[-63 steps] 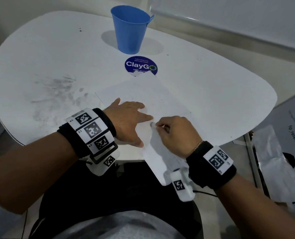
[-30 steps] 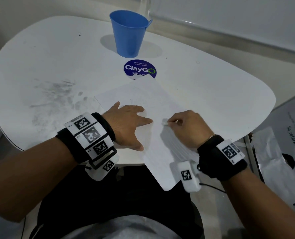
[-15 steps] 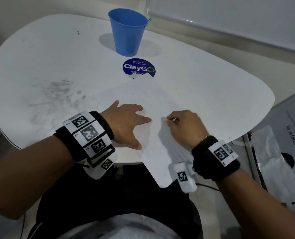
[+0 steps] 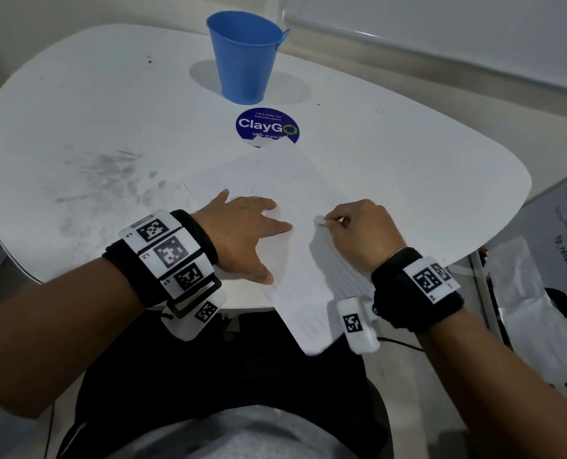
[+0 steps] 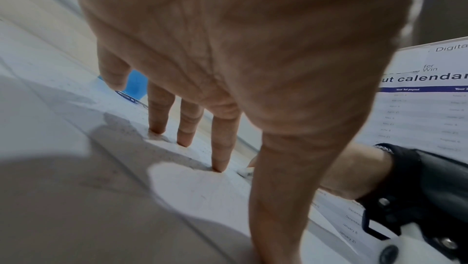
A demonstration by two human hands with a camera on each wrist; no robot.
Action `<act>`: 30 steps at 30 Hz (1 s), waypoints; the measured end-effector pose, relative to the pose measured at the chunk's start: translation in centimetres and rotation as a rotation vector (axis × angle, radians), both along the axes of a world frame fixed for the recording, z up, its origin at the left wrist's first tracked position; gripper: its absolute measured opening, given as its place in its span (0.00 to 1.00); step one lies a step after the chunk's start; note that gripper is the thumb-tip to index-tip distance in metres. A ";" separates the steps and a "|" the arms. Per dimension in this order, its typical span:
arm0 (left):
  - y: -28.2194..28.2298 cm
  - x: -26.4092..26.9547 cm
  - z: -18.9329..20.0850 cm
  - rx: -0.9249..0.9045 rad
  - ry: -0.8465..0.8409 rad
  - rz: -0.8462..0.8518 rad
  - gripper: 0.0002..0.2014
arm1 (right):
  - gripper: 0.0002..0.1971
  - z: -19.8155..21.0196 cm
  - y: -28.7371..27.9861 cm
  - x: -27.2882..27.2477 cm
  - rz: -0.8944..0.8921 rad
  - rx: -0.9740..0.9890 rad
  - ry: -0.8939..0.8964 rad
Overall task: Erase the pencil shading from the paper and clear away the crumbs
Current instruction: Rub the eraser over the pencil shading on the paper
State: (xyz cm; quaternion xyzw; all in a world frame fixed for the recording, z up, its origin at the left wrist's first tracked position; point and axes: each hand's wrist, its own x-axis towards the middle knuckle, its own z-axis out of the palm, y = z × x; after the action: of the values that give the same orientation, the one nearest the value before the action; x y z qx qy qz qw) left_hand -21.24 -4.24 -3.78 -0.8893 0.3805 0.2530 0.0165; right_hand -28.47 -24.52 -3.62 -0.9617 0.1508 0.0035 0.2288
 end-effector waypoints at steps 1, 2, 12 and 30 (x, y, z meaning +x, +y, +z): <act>0.0 0.0 -0.1 -0.003 -0.002 0.001 0.46 | 0.10 0.0 -0.1 -0.1 -0.016 -0.002 -0.009; 0.0 0.0 -0.1 -0.004 -0.003 0.002 0.46 | 0.10 0.0 0.3 -0.4 0.012 -0.002 -0.006; 0.1 -0.1 -0.3 0.005 -0.029 -0.004 0.47 | 0.10 0.5 1.1 -1.2 0.076 -0.028 0.009; 0.0 0.2 -0.5 0.001 -0.003 -0.011 0.46 | 0.09 1.8 1.4 -1.5 0.209 -0.046 -0.059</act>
State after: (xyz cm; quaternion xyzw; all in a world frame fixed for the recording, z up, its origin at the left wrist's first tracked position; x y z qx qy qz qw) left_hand -20.99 -4.19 -4.24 -0.8877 0.3851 0.2516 0.0191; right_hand -29.97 -23.16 -1.83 -0.9769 0.0430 -0.0046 0.2094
